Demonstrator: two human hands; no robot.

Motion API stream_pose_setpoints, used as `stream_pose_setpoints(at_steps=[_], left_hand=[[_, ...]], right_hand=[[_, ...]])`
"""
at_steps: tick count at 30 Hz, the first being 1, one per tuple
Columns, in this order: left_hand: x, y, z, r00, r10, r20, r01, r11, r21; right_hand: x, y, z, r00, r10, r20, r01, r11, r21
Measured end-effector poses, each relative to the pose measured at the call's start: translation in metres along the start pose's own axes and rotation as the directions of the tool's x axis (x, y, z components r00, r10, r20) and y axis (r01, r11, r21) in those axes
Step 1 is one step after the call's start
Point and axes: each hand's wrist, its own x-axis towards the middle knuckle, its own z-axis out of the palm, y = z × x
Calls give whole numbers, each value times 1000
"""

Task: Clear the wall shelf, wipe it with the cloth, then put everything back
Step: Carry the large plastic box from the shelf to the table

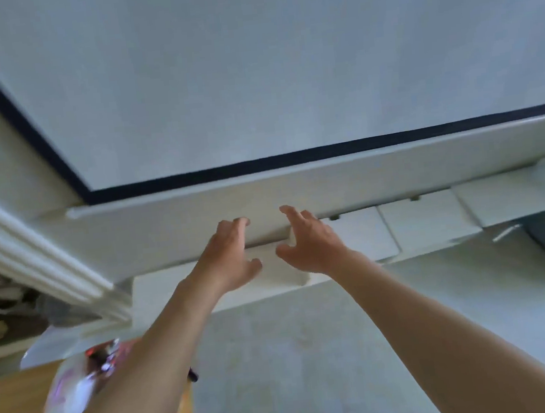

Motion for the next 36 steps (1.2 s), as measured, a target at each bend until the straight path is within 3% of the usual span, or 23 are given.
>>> stream_pose_setpoints(at_steps=[8,15,25,36], left_hand=[[9,240,88,944,316,97,-321,945,53],[10,385,155,858,481,179,-491,871,13],[49,484,219,774,576,263,-589,807,-37],[197,545,250,785,543,297,-518,839,-165]], right_hand=[[-124,199,-120,938,256,-232,-228,963,140],[-213,321,-176,823,454,-342,-385,888,252],[-250,421,-208,689,647,-328,-520,756,398],[-155,526,-263,577,773,-262,-599,619,508]])
